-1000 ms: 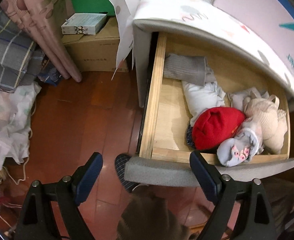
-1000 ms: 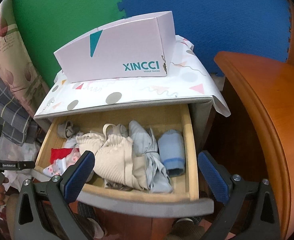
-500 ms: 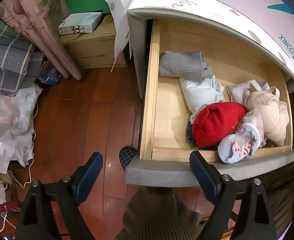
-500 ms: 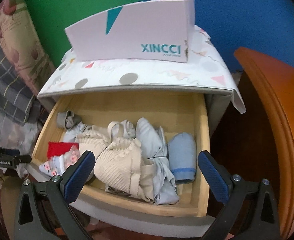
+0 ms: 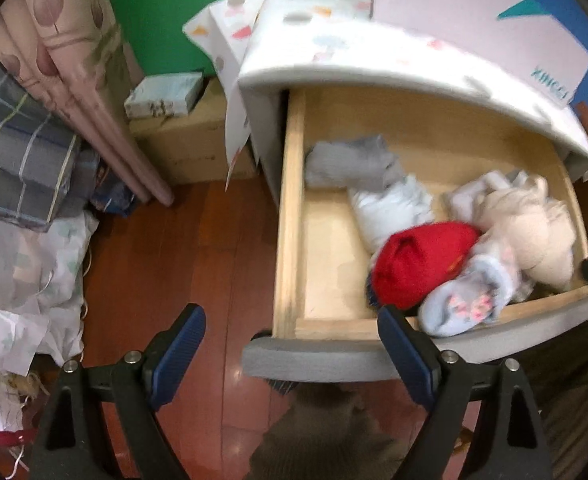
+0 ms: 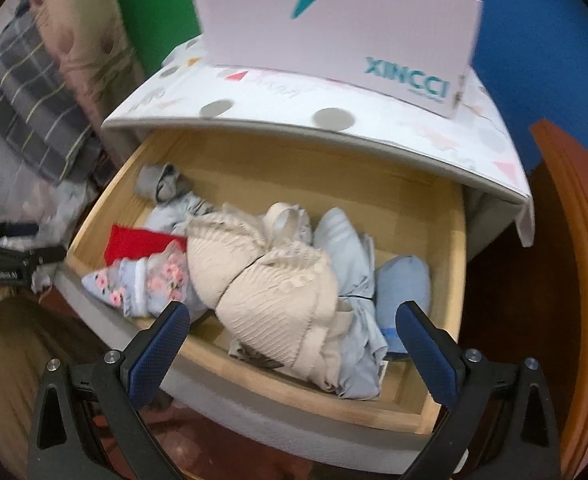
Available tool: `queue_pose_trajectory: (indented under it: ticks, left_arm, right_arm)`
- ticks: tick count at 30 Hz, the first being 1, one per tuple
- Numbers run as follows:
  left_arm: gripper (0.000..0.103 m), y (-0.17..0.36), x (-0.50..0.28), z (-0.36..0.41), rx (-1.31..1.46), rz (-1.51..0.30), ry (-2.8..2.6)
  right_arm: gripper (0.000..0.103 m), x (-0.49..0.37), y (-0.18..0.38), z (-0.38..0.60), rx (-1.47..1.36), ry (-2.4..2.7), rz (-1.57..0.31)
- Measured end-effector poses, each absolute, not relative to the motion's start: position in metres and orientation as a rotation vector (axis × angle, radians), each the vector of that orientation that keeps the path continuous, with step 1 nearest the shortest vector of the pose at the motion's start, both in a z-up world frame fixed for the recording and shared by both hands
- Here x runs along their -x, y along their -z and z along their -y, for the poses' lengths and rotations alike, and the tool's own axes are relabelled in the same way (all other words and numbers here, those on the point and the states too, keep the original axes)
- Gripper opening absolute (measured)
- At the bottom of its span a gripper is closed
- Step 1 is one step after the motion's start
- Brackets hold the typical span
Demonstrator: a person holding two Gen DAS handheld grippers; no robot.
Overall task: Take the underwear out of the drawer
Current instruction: 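Move the right tool into the drawer toward the beige knit underwear, then close the right tool on the beige knit underwear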
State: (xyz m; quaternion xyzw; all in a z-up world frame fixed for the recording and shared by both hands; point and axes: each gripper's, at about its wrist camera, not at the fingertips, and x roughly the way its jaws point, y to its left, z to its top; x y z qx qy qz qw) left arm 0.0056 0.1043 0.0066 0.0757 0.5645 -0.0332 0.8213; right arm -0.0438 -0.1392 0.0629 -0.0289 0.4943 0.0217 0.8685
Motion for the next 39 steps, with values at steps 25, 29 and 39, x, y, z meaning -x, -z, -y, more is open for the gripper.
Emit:
queue_pose_trajectory:
  ticks: [25, 29, 39]
  left_arm:
    - [0.091, -0.006, -0.013, -0.077, 0.021, -1.128, 0.239]
    - [0.091, -0.002, -0.015, -0.082, 0.072, -1.149, 0.246]
    - [0.091, -0.002, -0.01, -0.068, 0.017, -1.149, 0.328]
  right_arm:
    - [0.095, -0.018, -0.014, 0.085, 0.344, -0.166, -1.289]
    - [0.094, -0.027, 0.001, 0.091, 0.358, -0.121, -1.313]
    - [0.064, -0.035, 0.013, 0.11, 0.306, -0.015, -1.292]
